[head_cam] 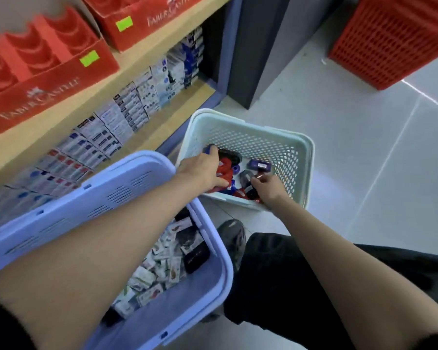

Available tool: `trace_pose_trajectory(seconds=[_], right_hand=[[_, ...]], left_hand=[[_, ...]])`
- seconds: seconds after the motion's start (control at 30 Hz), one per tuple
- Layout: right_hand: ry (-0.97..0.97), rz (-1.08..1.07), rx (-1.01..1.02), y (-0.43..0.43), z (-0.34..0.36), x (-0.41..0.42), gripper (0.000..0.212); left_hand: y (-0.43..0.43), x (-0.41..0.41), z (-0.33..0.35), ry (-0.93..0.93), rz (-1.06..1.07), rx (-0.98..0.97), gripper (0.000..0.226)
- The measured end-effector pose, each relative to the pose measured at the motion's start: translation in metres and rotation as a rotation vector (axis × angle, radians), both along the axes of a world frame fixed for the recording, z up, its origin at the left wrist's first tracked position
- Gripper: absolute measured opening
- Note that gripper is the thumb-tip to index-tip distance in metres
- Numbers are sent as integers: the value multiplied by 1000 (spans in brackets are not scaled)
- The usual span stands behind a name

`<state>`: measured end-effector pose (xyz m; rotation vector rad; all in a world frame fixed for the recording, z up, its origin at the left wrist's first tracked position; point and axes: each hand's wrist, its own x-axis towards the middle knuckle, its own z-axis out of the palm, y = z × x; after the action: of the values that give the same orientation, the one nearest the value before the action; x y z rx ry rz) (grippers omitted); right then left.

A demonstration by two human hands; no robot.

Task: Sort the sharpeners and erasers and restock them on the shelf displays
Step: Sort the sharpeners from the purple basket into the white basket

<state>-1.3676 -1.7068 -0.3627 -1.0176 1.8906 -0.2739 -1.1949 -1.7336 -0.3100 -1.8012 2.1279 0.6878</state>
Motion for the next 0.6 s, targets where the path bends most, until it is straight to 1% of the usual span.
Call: trace_pose_trajectory(seconds=[0.03, 0.07, 0.1, 0.13, 0.2, 0.27, 0.3, 0.33, 0.4, 0.47, 0.53, 0.6], right_hand=[[-1, -1, 13, -1, -1, 0, 38], [-4, 9, 11, -2, 1, 1, 36], [-12, 16, -4, -3, 7, 3, 33], [-32, 14, -37, -3, 14, 6, 28], [-127, -31, -136, -6, 35, 13, 19], [-288, -94, -236, -5, 65, 23, 15], [-369, -94, -281, -3, 81, 29, 14], [-453, -68, -323, 2, 96, 36, 13], [-615, 46, -375, 18, 126, 55, 13], [-721, 236, -323, 41, 141, 80, 13], [-664, 463, -183, 64, 132, 110, 11], [-528, 681, -50, 86, 106, 140, 8]], left_hand=[[-1, 0, 0, -6, 8, 13, 92], [-2, 2, 1, 3, 9, -1, 91], [-1, 5, 5, 46, 14, -28, 86], [1, 10, 11, 141, 33, -64, 77], [13, 26, 27, 431, 120, -130, 62], [36, 51, 47, 700, 245, -191, 48], [51, 68, 55, 773, 299, -218, 40], [68, 88, 61, 799, 349, -225, 33], [107, 130, 64, 771, 437, -191, 24], [146, 171, 53, 700, 519, -97, 18], [181, 204, 31, 648, 629, 53, 15], [212, 224, 3, 619, 776, 182, 15]])
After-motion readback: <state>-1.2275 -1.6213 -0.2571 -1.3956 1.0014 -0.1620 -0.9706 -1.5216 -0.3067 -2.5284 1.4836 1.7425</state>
